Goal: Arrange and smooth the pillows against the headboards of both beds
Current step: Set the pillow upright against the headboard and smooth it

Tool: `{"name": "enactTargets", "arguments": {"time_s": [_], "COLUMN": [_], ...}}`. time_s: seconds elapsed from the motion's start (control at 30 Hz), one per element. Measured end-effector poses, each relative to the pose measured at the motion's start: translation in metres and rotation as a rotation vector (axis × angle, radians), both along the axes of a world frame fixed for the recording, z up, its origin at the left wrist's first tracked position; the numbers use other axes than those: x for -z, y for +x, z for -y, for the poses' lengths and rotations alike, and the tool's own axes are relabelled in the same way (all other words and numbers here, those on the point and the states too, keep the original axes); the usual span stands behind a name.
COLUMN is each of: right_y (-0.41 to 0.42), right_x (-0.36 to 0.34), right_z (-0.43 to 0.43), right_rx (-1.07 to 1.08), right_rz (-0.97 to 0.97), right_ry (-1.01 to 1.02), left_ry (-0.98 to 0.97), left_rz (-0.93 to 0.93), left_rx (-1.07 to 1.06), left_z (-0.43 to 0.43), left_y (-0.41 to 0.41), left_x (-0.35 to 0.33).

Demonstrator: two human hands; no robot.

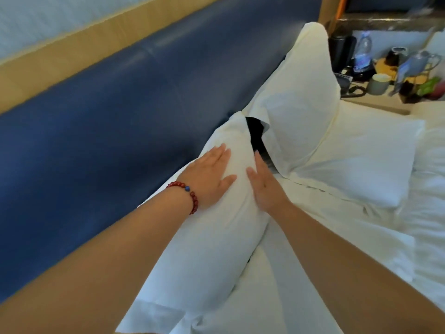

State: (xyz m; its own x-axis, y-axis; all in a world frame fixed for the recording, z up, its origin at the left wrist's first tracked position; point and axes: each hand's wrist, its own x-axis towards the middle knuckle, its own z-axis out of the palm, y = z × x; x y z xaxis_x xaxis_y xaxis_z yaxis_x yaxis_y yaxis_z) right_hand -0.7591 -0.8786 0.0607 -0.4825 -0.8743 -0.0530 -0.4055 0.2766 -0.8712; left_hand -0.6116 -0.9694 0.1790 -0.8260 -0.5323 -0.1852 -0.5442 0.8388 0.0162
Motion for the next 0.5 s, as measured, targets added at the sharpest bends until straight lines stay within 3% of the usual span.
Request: {"name": "enactTargets", "arguments": {"time_s": [0.07, 0.1, 0.23, 0.37, 0.5], "right_y": [-0.025, -0.036, -0.056, -0.065, -0.078], "right_x": [0.020, 0.030, 0.046, 0.039, 0.041], "right_z": [-0.010, -0.018, -0.030, -0.001, 0.029], "right_rx": [0.095, 0.143, 0.295, 0.358, 0.333], "right_rz": [0.142, 0.139, 0.232, 0.434, 0.575], "right_ry": [0.211, 0.223, 0.060, -0.076, -0.116], "left_ry": [-0.049, -0.077, -0.127, -0.092, -0.056], "left_rz": [-0.023, -0.082, -0.281, -0.087, 0.121], "left_rx": [-0.049, -0.051, 0.171, 0.303, 0.262], "left_z": [0.012, 0.018, 0.048, 0.075, 0.099], "left_y": [-0.014, -0.023, -0.072, -0.129, -0.158], "left_x": [-0.001, -0.005, -0.015, -0.023, -0.023]}}
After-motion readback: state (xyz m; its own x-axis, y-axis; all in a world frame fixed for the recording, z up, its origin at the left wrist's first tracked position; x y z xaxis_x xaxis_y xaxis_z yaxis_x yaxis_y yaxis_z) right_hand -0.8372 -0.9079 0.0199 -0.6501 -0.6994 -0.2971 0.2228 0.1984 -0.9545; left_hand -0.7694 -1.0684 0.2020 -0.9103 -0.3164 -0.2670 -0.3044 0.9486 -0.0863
